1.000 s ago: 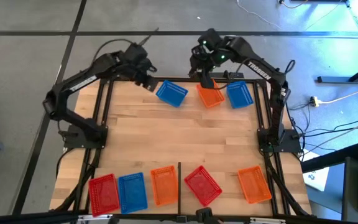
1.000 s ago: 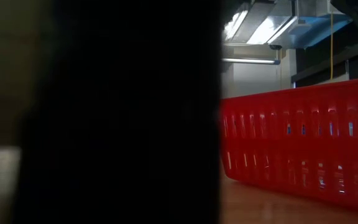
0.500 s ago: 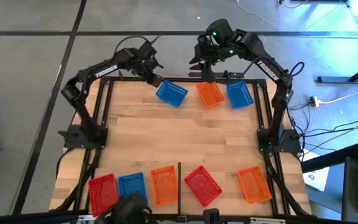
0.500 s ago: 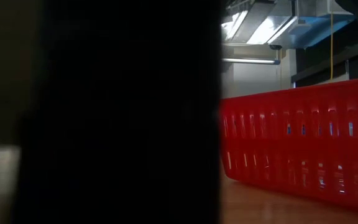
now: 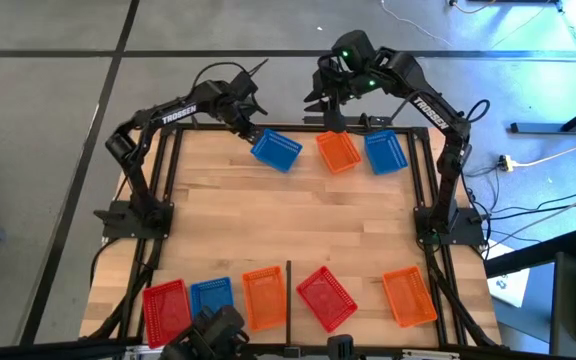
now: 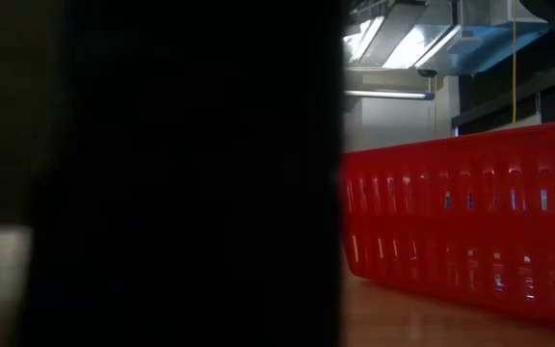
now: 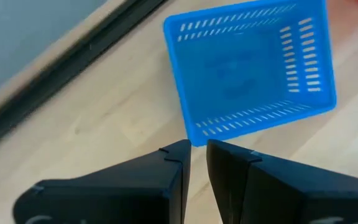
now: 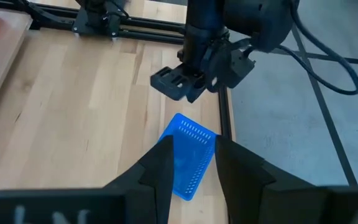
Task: Stack baskets on shelf by color
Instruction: Stack the left blue bin on top of the blue bin on the shelf
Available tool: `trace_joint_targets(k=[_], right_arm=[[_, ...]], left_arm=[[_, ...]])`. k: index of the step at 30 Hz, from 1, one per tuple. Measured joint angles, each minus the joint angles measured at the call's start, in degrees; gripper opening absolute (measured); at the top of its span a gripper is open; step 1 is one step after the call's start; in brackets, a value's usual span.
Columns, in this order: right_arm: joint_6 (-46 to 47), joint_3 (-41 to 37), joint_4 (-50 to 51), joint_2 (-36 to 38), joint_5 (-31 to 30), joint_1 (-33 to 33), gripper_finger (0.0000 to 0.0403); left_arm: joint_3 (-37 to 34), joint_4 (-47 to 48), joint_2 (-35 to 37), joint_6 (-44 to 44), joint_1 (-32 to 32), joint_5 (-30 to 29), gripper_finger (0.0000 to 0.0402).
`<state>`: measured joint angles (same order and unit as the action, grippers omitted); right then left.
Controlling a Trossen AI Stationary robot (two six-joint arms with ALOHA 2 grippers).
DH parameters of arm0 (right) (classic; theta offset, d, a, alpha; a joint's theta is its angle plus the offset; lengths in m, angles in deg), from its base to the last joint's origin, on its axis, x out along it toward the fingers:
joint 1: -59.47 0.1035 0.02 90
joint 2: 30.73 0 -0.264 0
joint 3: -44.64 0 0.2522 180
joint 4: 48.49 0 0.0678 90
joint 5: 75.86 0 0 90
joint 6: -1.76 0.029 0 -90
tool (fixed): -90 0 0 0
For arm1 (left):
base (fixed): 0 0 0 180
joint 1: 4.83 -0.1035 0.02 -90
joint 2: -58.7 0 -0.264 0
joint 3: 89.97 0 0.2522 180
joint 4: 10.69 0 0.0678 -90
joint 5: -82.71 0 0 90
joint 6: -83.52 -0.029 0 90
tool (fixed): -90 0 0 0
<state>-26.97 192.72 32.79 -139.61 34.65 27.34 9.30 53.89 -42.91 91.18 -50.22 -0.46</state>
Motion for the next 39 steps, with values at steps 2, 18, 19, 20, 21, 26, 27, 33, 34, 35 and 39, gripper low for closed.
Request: trace_joint_targets(k=[2,18,19,20,21,26,27,33,34,35,39], right_arm=[[0.0,0.0,0.0,0.0,0.0,0.0,0.0116],[0.0,0.0,0.0,0.0,0.0,0.0,0.0116],[0.0,0.0,0.0,0.0,0.0,0.0,0.0116],[0.0,0.0,0.0,0.0,0.0,0.0,0.0116],[0.0,0.0,0.0,0.0,0.0,0.0,0.0116],[0.0,0.0,0.0,0.0,0.0,0.0,0.0116],[0.0,0.0,0.0,0.0,0.0,0.0,0.0116],[1.6,0.0,0.0,0.0,0.1,0.1,0.0116],[1.8,0.0,0.0,0.0,0.1,0.1,0.0116],[2.2,0.0,0.0,0.0,0.1,0.1,0.0116],[3.2,0.0,0.0,0.0,0.1,0.1,0.0116]], left_arm=[[0.0,0.0,0.0,-0.9,0.0,-0.4,0.0043],[0.0,-0.5,0.0,-0.4,3.3,-9.0,0.004],[0.0,-0.4,0.0,-0.3,3.3,-8.9,0.0046],[0.0,-0.4,0.0,-0.2,3.4,-8.8,0.0051],[0.0,-0.4,0.0,0.0,3.3,-8.8,0.0057],[0.0,-0.4,0.0,4.1,3.1,-8.7,0.0085],[0.0,-0.4,0.0,4.5,3.0,-8.6,0.0089],[0.0,-0.4,-2.1,10.2,2.5,-6.3,0.0096],[0.0,-0.6,-2.8,10.3,2.5,-6.0,0.0096],[0.0,-0.5,-3.5,10.3,2.5,-5.9,0.0096],[0.0,-0.6,-5.6,10.1,2.8,-6.2,0.0096]])
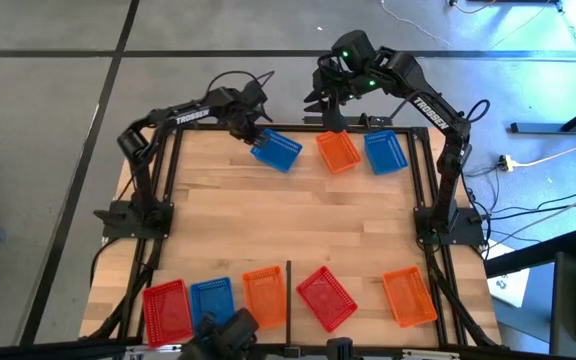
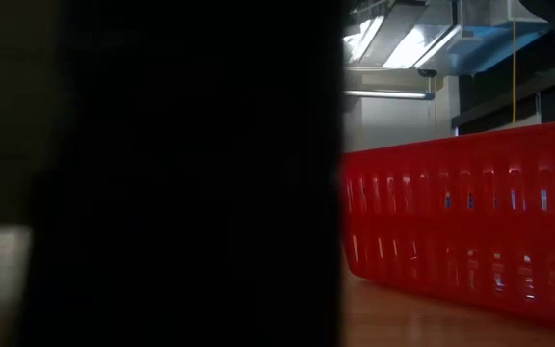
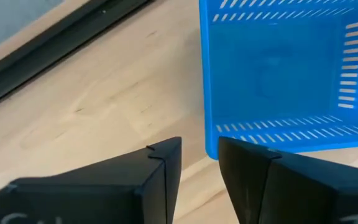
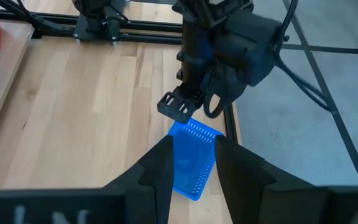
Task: Stack baskets on shelf by color
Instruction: Stack the left blue bin on top of the blue bin on the shelf
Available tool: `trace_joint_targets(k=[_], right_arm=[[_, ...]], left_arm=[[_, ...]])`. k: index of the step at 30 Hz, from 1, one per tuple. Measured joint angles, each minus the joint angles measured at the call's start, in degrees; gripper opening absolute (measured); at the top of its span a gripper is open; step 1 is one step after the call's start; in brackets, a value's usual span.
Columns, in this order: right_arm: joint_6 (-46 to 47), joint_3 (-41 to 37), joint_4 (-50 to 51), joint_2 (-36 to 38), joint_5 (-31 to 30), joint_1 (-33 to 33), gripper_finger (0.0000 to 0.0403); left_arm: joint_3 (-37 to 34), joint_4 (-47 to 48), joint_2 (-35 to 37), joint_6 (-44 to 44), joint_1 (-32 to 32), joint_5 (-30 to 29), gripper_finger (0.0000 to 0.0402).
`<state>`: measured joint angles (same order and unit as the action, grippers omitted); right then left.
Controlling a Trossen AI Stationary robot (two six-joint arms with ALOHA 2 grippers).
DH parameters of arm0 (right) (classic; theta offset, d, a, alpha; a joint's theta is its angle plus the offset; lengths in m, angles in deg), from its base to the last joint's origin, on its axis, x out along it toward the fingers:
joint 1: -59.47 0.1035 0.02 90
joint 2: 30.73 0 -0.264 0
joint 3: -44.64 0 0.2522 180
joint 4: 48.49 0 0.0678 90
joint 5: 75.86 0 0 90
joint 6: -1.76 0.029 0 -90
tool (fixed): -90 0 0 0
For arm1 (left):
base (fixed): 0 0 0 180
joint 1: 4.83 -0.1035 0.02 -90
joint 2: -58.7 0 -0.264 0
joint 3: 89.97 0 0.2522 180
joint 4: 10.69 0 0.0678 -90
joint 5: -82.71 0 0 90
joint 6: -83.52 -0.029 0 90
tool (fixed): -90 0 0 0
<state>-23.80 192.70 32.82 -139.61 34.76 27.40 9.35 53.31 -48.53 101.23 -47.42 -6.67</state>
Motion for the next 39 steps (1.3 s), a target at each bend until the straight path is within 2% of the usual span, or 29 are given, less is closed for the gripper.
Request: trace_joint_targets(k=[9,22,30,33,39], right_arm=[[0.0,0.0,0.0,0.0,0.0,0.0,0.0116],[0.1,0.0,0.0,0.0,0.0,0.0,0.0116],[0.1,0.0,0.0,0.0,0.0,0.0,0.0116],[0.1,0.0,0.0,0.0,0.0,0.0,0.0116],[1.4,0.0,0.0,0.0,0.0,0.0,0.0116]], left_arm=[[0.0,-2.2,-1.2,-0.3,0.0,2.1,0.0096],[0.0,-3.6,-5.5,-0.3,1.1,2.9,0.0096],[0.0,-3.0,-5.8,-0.4,1.1,2.9,0.0094],[0.0,-2.0,-5.8,-0.4,1.1,2.9,0.0079],[0.0,-0.4,-5.8,-1.6,1.1,3.0,0.0009]])
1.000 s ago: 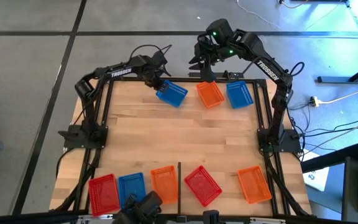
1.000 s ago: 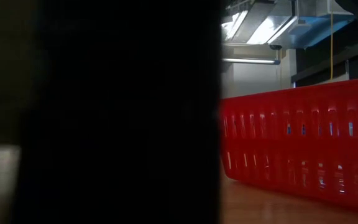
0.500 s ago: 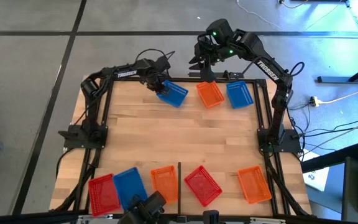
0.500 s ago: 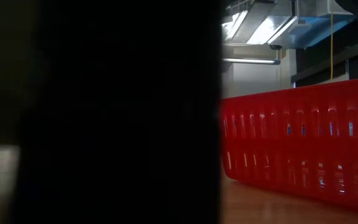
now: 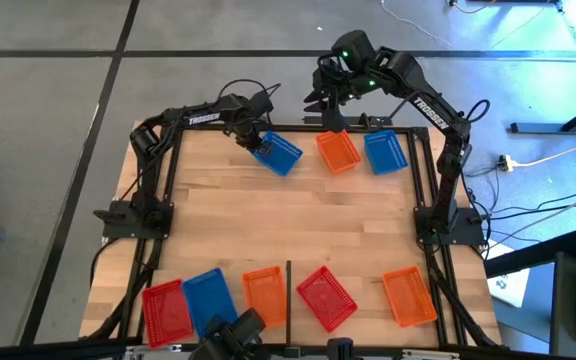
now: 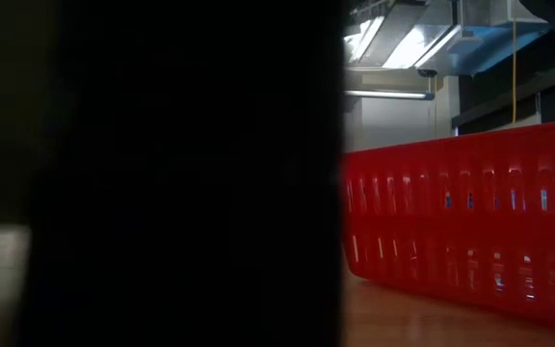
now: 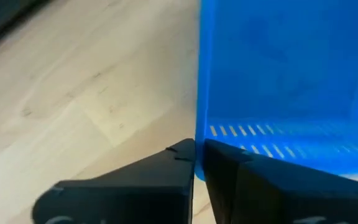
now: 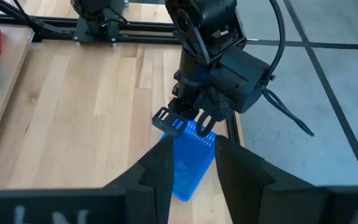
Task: Stack baskets on shelf by color
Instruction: Stack the left blue bin on top of the blue bin on the shelf
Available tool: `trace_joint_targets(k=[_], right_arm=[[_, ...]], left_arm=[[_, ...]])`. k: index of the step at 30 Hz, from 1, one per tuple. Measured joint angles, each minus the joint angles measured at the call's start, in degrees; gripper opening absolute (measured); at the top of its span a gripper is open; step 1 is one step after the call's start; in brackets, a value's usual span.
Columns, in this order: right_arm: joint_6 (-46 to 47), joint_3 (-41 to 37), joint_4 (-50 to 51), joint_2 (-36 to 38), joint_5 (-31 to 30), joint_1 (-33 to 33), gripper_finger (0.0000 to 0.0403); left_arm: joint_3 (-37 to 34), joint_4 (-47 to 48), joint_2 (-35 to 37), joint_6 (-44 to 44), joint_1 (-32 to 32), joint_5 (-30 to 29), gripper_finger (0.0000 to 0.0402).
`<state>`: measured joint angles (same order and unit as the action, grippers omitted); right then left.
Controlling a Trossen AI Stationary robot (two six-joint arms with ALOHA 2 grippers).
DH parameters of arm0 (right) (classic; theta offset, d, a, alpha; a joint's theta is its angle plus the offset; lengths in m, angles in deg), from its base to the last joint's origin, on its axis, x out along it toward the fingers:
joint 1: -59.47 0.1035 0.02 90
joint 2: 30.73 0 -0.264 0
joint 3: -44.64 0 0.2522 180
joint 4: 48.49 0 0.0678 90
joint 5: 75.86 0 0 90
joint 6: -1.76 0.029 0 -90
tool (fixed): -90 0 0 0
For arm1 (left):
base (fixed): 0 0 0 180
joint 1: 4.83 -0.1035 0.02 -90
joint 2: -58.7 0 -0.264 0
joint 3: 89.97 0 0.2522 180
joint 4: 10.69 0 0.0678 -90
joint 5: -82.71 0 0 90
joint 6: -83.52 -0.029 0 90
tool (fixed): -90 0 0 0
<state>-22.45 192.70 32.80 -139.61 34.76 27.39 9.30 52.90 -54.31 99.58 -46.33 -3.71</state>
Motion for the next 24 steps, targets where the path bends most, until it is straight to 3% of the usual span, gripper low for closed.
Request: trace_joint_targets(k=[10,17,24], right_arm=[[-0.1,0.0,0.0,0.0,0.0,0.0,0.0116],[-0.7,0.0,0.0,0.0,0.0,0.0,0.0116],[-1.6,0.7,0.1,3.1,-0.1,0.0,0.0116]], left_arm=[[1.4,3.1,1.4,1.3,0.0,0.0,0.0002],[10.1,11.0,3.6,-1.1,1.4,-2.5,0.0001],[20.1,25.3,6.4,-5.1,2.6,-7.4,0.0]])
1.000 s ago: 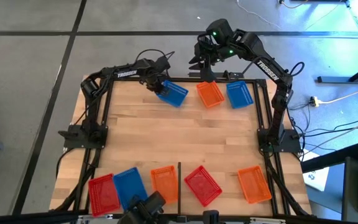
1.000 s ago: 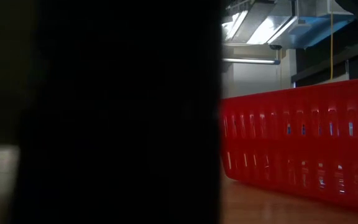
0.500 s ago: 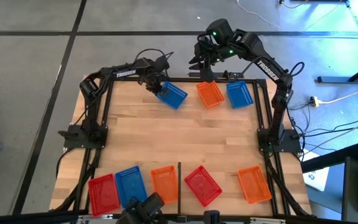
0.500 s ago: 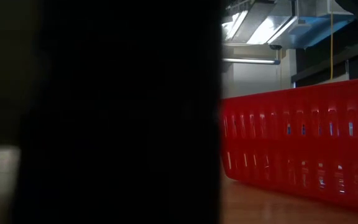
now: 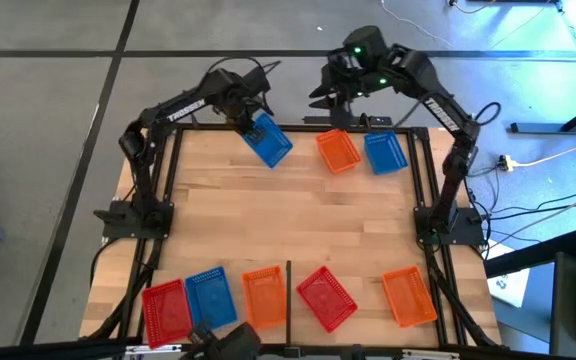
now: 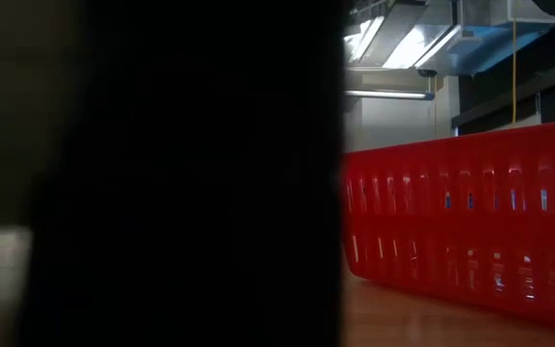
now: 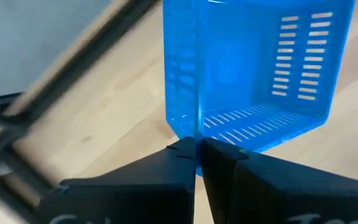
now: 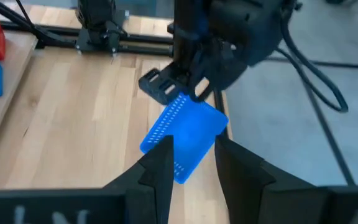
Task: Stack baskets on shelf by color
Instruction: Stack the left blue bin on top of the blue bin on the shelf
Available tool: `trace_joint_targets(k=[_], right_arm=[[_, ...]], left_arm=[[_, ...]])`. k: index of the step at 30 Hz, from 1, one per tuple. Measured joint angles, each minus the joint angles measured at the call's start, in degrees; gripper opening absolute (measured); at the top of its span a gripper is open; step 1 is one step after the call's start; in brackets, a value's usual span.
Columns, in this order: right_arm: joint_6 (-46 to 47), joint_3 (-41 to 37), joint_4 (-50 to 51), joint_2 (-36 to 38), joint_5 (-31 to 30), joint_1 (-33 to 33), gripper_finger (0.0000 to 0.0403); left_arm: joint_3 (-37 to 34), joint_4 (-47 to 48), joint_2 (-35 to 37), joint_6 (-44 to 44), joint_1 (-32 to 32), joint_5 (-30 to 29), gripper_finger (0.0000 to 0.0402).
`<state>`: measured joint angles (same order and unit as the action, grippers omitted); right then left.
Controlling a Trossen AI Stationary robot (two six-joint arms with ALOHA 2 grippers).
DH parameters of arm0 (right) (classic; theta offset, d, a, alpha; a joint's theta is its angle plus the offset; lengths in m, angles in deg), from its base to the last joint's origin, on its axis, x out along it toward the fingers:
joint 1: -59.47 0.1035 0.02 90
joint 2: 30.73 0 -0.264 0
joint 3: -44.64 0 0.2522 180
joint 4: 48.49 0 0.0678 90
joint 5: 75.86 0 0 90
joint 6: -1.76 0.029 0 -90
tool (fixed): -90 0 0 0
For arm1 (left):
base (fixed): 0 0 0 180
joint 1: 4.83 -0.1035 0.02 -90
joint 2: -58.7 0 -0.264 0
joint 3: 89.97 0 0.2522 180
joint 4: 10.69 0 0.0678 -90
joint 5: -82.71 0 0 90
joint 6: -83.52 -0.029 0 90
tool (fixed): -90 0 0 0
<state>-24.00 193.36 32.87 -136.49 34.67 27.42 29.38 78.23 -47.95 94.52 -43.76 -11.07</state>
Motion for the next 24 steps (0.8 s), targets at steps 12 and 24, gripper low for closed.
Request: trace_joint_targets(k=[12,24], right_arm=[[0.0,0.0,0.6,9.4,0.1,0.0,0.0116],[0.0,0.0,2.3,13.9,0.7,0.0,0.0116]], left_arm=[[6.1,14.8,10.0,-0.8,6.9,-1.5,0.0],[6.1,14.9,23.9,-0.9,16.2,10.9,0.0]])
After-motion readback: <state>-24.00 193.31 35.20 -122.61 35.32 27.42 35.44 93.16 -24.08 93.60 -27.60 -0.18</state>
